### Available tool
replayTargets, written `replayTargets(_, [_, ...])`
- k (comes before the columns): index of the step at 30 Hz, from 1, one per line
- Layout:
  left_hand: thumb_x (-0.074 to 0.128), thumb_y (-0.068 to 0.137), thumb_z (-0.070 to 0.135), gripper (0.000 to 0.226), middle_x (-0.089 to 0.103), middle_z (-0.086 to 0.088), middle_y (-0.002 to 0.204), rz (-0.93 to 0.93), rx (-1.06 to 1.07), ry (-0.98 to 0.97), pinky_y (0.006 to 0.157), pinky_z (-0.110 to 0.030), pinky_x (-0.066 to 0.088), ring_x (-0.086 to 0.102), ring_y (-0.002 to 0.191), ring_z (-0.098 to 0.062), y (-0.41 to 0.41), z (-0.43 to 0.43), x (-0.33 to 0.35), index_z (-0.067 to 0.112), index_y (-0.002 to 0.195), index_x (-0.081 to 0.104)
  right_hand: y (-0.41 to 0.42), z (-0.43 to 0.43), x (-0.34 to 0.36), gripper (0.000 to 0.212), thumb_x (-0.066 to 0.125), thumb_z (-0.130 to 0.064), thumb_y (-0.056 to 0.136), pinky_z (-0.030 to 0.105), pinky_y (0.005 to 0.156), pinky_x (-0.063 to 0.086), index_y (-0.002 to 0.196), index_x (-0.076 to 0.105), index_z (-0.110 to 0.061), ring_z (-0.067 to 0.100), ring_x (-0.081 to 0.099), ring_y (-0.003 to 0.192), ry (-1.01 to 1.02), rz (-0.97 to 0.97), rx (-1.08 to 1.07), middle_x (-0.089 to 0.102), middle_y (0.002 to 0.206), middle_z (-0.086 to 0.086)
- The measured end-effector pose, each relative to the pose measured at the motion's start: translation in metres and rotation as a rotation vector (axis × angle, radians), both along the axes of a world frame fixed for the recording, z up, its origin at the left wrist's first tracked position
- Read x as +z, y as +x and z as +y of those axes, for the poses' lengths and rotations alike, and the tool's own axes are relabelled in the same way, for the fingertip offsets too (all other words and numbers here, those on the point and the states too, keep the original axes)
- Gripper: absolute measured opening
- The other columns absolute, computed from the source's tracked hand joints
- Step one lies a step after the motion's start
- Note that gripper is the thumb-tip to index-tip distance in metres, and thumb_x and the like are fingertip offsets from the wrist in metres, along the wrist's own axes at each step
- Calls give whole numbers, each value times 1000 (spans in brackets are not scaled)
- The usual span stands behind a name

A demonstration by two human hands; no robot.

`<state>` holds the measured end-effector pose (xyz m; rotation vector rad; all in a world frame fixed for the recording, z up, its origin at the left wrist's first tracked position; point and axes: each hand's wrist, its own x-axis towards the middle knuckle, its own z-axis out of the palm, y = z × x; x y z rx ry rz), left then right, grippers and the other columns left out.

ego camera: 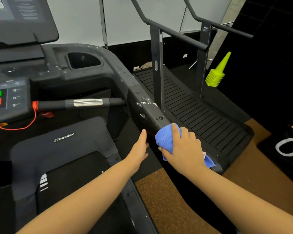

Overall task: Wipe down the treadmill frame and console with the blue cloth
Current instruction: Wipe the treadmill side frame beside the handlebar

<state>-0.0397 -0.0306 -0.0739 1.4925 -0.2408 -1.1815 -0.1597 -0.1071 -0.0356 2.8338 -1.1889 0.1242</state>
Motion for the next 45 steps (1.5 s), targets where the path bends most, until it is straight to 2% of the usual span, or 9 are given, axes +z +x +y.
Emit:
replayTargets(7, [14,92,66,75,11,1,159,26,43,-66,120,-37,10,12,146,-16,-13,-12,-14,20,151,7,6,-4,-7,85,52,-64,82,36,81,44,147,25,-16,24,50,105,-42,9,-9,49,128,8])
replayTargets(10, [9,95,61,67,8,10,158,88,77,-191,118,-26,8,8,146,-9,-21,-13,-16,25,152,5,9,-5,-9,83,59,-61,78,37,72,48,141,38,-11,26,57,94,-90,-12,-4,57,119,11])
replayTargets(14, [24,88,70,75,4,12,159,168,147,-236,117,-23,-2,4,146,-10,-22,-14,-22,33,151,9,19,-6,-9,81,52,-61,83,37,75,47,144,34,-11,27,56,97,-86,10,-1,55,122,11])
replayTargets(17, [13,105,32,50,-4,3,159,58,236,-185,85,13,-2,-4,146,-14,-24,-14,-31,20,152,1,29,-7,-6,79,47,-60,87,36,77,45,146,30,-10,26,54,99,-87,18,-4,54,124,11])
replayTargets(19, [10,105,32,48,-1,5,159,-35,205,-192,72,18,5,-3,145,-9,-27,-14,-26,21,151,2,35,-8,-5,78,42,-59,90,36,80,44,148,23,-10,26,52,104,-70,28,5,50,127,11])
replayTargets(26, [12,103,42,50,5,10,158,-121,155,-222,83,14,15,4,145,-6,-29,-16,-36,26,150,10,69,-18,-1,79,37,-57,92,37,87,40,149,12,-7,27,47,108,-52,46,41,43,131,12])
replayTargets(31, [21,83,71,81,11,10,159,21,124,-249,120,-31,9,11,146,-9,-24,-12,-35,30,152,10,112,-28,-5,79,42,-53,93,38,83,42,148,14,-4,29,50,104,-104,62,60,46,126,15])
replayTargets(35, [6,95,62,59,16,22,154,199,77,-295,114,-27,14,15,142,-2,-19,-10,-26,41,149,8,148,-36,-9,79,41,-56,92,41,82,47,147,18,-3,32,54,103,-177,117,33,49,128,19])
replayTargets(45, [7,95,63,60,14,19,156,244,78,-270,118,-39,11,12,144,-6,-9,-7,-21,39,150,7,206,-47,-3,77,47,-44,92,43,91,44,149,12,-5,33,49,117,-236,208,111,43,136,21])
